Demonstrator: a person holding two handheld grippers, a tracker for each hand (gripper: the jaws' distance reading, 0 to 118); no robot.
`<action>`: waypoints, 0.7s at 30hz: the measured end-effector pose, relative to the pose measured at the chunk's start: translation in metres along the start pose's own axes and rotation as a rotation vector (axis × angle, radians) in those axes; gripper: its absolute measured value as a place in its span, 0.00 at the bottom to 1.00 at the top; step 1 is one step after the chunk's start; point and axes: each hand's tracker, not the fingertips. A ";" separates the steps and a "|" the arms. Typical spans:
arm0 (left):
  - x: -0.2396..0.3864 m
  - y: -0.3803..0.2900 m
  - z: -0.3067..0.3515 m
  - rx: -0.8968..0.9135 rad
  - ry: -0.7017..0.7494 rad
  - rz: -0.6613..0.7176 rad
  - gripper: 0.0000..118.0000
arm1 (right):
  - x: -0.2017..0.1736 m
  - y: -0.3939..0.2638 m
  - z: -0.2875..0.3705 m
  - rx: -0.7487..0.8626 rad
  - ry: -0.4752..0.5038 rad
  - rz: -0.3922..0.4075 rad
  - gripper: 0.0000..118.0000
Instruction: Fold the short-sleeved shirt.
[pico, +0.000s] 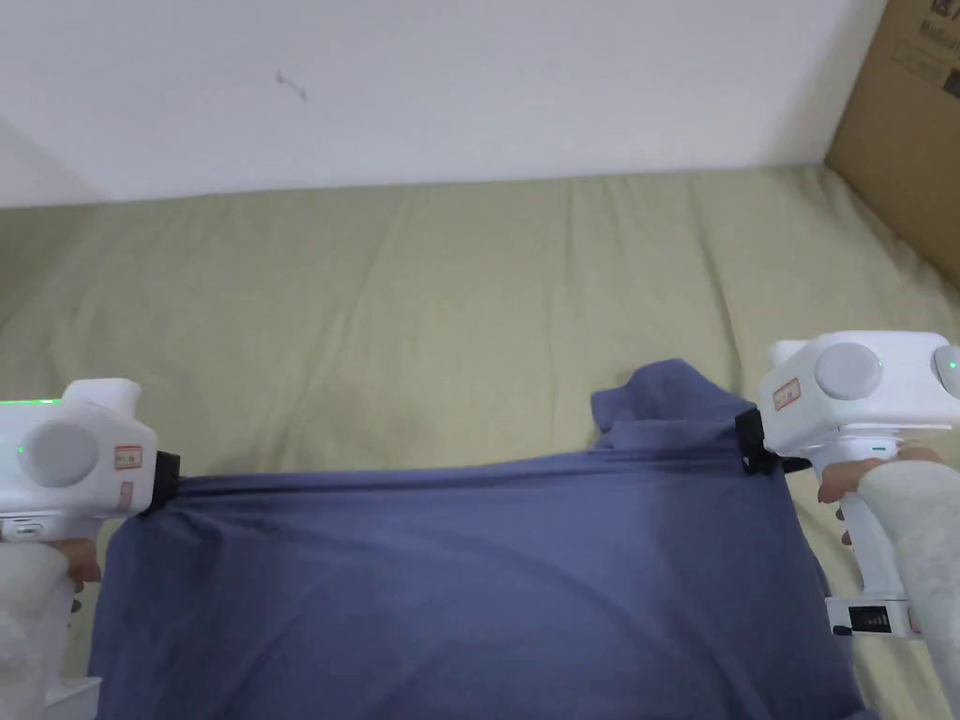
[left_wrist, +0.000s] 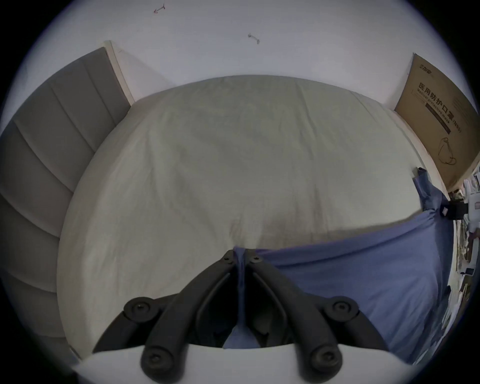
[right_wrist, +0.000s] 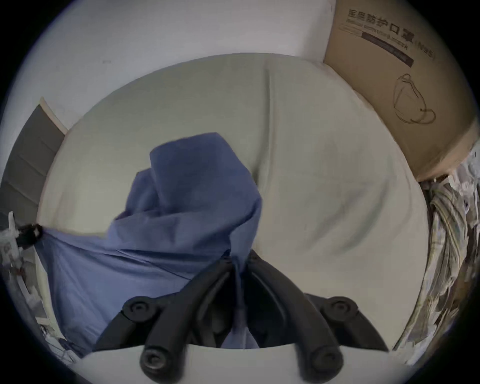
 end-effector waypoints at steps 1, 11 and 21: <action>0.000 0.000 0.010 0.010 0.004 -0.004 0.02 | 0.000 -0.001 0.009 0.025 0.009 -0.032 0.03; 0.005 -0.009 0.159 0.206 0.077 -0.033 0.02 | 0.001 -0.012 0.163 0.224 0.078 -0.009 0.03; 0.004 0.009 0.291 0.399 0.108 -0.001 0.02 | 0.007 -0.016 0.302 0.419 0.075 -0.033 0.03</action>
